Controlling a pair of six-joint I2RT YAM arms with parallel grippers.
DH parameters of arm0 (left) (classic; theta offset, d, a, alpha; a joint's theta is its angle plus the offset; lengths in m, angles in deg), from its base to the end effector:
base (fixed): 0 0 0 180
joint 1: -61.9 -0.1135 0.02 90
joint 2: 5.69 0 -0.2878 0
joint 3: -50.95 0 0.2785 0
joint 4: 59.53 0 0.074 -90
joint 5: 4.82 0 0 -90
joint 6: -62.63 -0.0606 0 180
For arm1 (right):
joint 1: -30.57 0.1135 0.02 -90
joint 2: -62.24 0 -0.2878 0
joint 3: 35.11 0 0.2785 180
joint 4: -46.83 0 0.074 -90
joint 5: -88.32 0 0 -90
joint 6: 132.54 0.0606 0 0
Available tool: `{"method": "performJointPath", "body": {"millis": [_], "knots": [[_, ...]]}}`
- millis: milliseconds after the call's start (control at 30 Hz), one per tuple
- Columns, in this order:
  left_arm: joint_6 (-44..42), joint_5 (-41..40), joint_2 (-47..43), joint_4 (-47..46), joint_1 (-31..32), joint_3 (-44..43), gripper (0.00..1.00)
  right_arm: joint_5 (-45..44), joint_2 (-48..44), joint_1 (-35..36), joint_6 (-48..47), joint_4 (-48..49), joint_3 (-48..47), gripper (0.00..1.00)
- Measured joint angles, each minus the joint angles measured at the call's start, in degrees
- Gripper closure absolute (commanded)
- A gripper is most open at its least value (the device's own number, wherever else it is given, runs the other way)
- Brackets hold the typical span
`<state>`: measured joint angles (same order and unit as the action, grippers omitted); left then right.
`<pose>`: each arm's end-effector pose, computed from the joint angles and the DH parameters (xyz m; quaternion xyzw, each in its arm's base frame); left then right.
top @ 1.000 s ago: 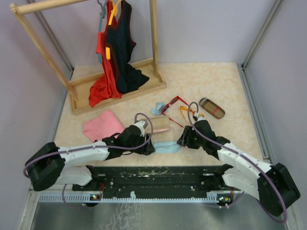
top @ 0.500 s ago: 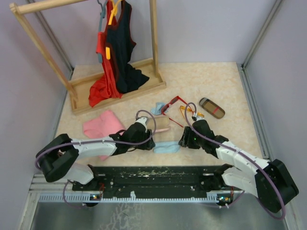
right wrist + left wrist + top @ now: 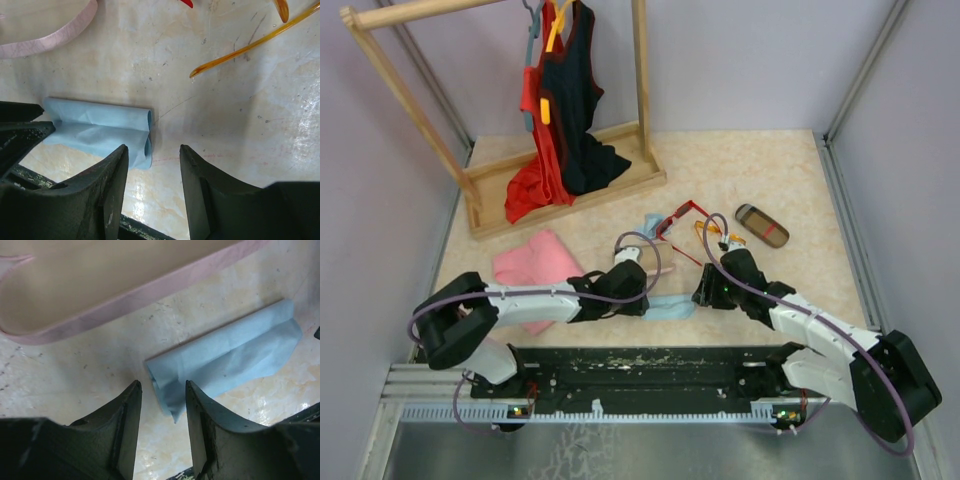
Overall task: Organize the sunglasses
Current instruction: Fold the glasses cleaning cloth at the center of the board.
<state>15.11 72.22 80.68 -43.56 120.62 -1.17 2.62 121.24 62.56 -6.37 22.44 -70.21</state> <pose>0.1763 -0.2640 0.1417 0.0940 0.9304 -0.1939 0.2966 0.1807 0.1182 0.1470 0.0207 0.9337 0.2284 0.2750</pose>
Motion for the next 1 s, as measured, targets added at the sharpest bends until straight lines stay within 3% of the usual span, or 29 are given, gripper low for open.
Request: {"method": "performJointPath", "body": {"millis": [600,800,1000], "knots": [[3.5,-7.1,5.6,2.8,3.8,-5.4,0.57,-0.2,-1.3,0.0,-0.6,-0.2,0.0,0.54],[3.4,-9.6,6.6,3.4,4.9,-6.1,0.71,-0.2,-1.3,0.0,-0.7,-1.0,0.0,0.54],[3.1,-11.5,7.5,2.6,5.3,-6.2,0.96,-0.2,0.1,0.0,-1.1,-1.4,0.0,0.54]]}}
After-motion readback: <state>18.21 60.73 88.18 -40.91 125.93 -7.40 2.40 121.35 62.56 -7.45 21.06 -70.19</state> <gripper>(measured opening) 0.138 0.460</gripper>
